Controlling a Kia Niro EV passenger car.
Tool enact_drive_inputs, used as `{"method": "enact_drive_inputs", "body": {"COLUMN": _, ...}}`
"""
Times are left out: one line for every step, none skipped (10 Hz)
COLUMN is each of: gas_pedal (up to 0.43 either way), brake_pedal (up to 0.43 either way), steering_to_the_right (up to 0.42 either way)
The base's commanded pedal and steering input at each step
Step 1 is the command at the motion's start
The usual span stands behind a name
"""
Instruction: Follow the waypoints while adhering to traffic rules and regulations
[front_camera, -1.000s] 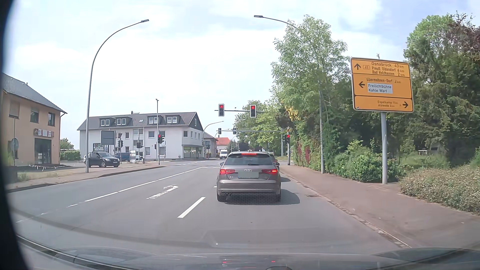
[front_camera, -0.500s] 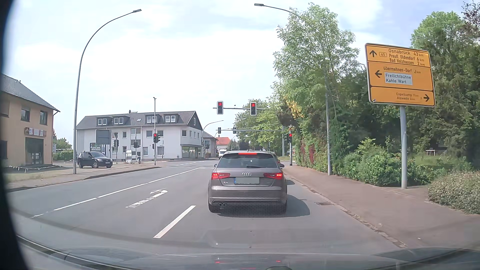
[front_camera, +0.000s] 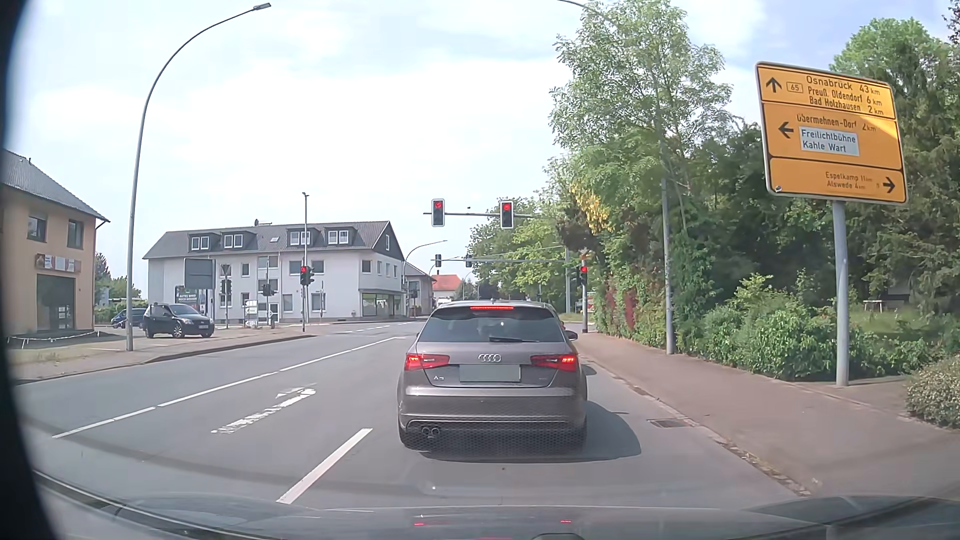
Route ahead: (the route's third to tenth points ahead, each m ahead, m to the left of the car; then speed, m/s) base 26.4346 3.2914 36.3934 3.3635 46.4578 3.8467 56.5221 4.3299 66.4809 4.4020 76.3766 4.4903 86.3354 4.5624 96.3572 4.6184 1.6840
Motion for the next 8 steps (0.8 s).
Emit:
{"method": "enact_drive_inputs", "body": {"gas_pedal": 0.000, "brake_pedal": 0.000, "steering_to_the_right": -0.004}}
{"method": "enact_drive_inputs", "body": {"gas_pedal": 0.000, "brake_pedal": 0.000, "steering_to_the_right": -0.004}}
{"method": "enact_drive_inputs", "body": {"gas_pedal": 0.000, "brake_pedal": 0.000, "steering_to_the_right": -0.004}}
{"method": "enact_drive_inputs", "body": {"gas_pedal": 0.000, "brake_pedal": 0.000, "steering_to_the_right": -0.004}}
{"method": "enact_drive_inputs", "body": {"gas_pedal": 0.000, "brake_pedal": 0.000, "steering_to_the_right": -0.004}}
{"method": "enact_drive_inputs", "body": {"gas_pedal": 0.000, "brake_pedal": 0.000, "steering_to_the_right": -0.004}}
{"method": "enact_drive_inputs", "body": {"gas_pedal": 0.000, "brake_pedal": 0.000, "steering_to_the_right": -0.004}}
{"method": "enact_drive_inputs", "body": {"gas_pedal": 0.000, "brake_pedal": 0.000, "steering_to_the_right": -0.004}}
